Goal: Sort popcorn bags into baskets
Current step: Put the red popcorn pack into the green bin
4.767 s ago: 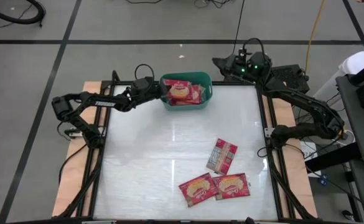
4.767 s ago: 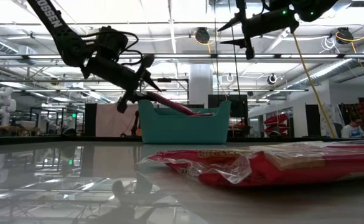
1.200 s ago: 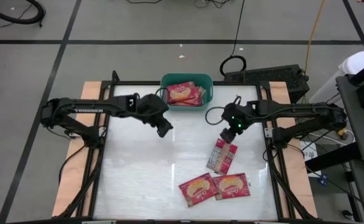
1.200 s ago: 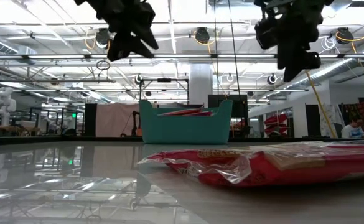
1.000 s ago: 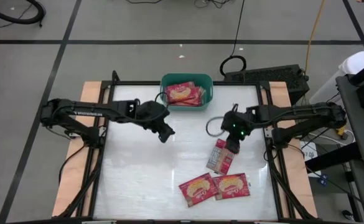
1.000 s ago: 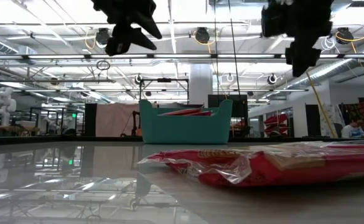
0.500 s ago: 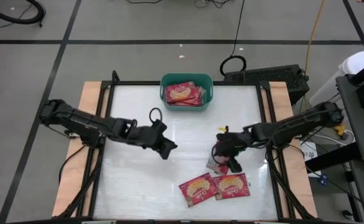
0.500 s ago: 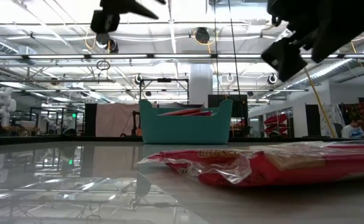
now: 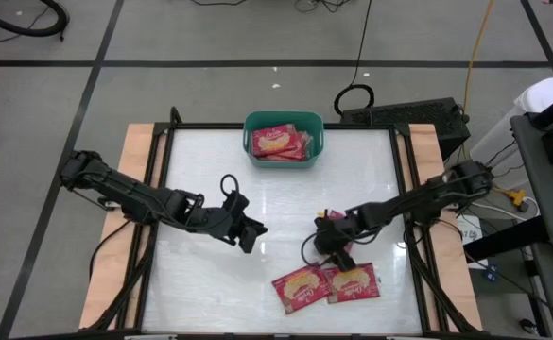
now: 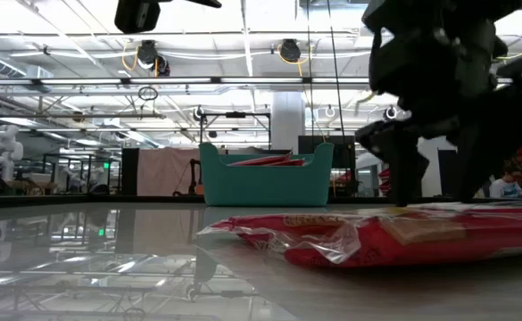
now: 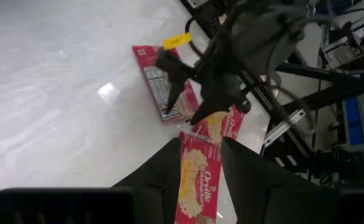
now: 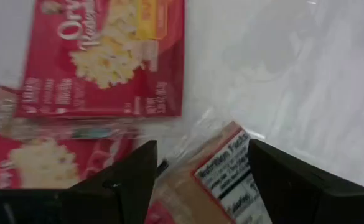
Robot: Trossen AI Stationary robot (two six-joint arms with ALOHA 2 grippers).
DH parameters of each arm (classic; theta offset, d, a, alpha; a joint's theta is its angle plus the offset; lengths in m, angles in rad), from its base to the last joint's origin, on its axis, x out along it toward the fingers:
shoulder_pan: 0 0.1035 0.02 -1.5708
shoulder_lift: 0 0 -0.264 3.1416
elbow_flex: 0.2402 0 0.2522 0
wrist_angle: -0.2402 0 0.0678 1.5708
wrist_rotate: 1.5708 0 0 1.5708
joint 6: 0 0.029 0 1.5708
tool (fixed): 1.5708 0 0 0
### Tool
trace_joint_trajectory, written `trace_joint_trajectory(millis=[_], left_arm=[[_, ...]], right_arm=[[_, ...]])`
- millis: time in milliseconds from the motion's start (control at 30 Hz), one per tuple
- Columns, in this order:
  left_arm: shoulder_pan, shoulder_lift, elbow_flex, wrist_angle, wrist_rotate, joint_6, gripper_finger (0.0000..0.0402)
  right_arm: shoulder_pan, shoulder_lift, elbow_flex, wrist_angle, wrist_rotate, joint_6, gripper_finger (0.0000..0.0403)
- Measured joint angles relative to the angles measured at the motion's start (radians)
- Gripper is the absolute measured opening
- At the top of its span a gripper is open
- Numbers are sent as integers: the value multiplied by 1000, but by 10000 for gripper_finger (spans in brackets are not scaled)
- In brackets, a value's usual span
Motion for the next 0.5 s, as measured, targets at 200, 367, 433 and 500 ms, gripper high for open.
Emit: trace_joint_trajectory(millis=[200, 367, 433, 500], left_arm=[[0, 0, 0, 0, -3, -28, 118], [7, 0, 0, 0, -3, -2, 117], [11, 0, 0, 0, -4, 11, 118], [18, 0, 0, 0, -4, 22, 117]], right_arm=[[0, 65, 2, 44, 55, -38, 242], [0, 92, 4, 44, 72, -57, 219], [0, 96, 4, 46, 75, -56, 196], [0, 97, 4, 46, 75, -55, 165]])
